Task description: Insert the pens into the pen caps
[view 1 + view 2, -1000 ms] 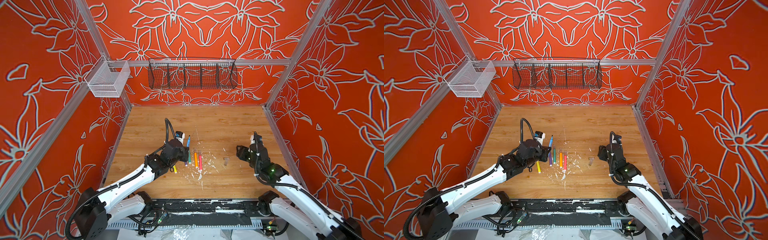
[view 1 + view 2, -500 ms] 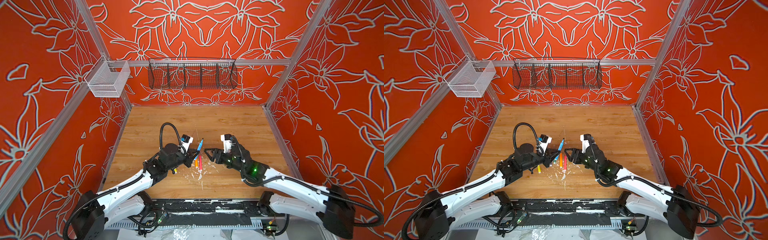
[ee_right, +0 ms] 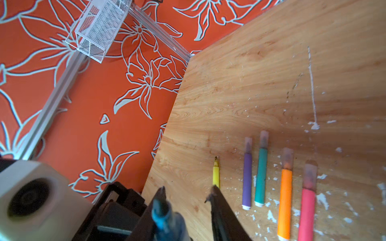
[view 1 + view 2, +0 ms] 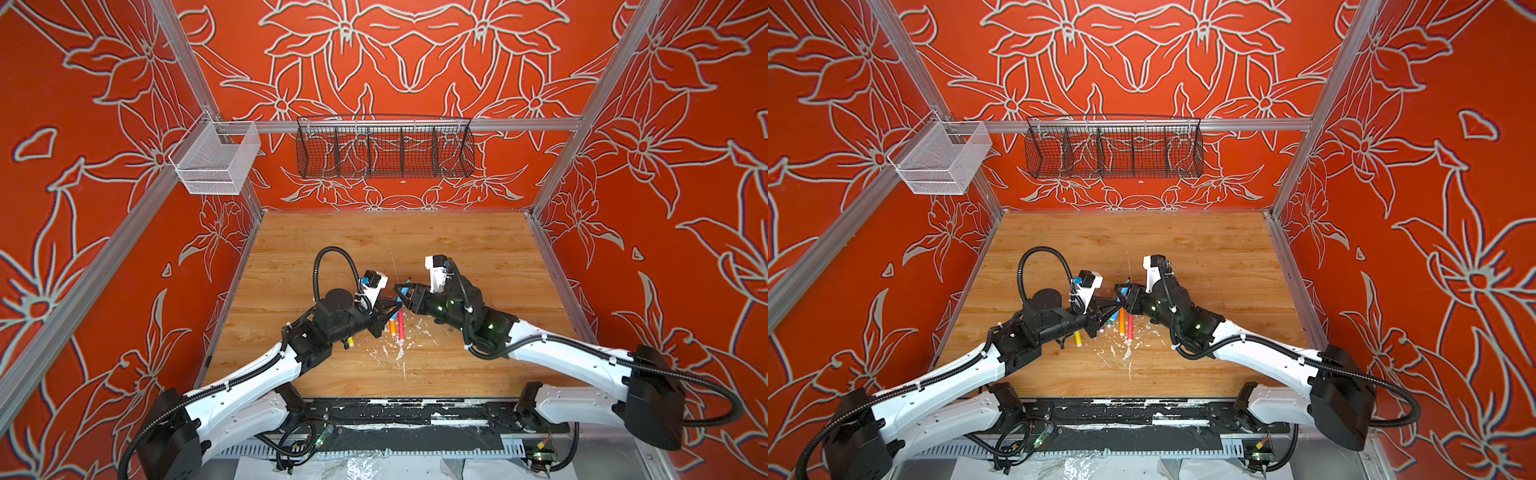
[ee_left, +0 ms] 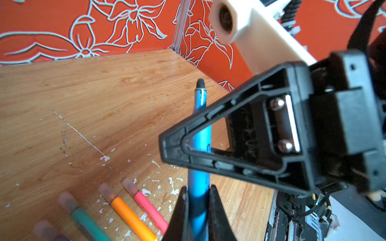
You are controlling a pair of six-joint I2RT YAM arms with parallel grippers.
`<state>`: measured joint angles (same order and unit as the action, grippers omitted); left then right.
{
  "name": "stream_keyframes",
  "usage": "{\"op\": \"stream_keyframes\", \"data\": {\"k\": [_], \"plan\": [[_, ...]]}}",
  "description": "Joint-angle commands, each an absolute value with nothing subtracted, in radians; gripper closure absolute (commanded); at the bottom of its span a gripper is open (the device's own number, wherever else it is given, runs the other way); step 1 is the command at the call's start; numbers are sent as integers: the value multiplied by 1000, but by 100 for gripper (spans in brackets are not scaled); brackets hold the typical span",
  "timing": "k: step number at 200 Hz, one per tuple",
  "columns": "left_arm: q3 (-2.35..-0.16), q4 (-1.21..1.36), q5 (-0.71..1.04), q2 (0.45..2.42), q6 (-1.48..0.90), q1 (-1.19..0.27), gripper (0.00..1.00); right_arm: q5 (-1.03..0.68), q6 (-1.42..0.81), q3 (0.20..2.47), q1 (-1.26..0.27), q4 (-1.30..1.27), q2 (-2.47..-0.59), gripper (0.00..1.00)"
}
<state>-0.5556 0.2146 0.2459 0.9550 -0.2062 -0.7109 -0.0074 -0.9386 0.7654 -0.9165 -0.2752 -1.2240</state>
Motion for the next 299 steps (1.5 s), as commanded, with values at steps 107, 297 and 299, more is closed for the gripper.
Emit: {"op": "stream_keyframes", "data": {"k": [107,297,299], "plan": [[-561,238,261,965,-195,-718,66,30,-1015,791,-1004,-336,-1234,100],[-565,231,297,966,-181,-718,58,60,-987,810,-1037,-354,-1227,100],[-565,232,296,965,-181,-718,58,56,-990,810,-1038,-357,-1231,100]]}}
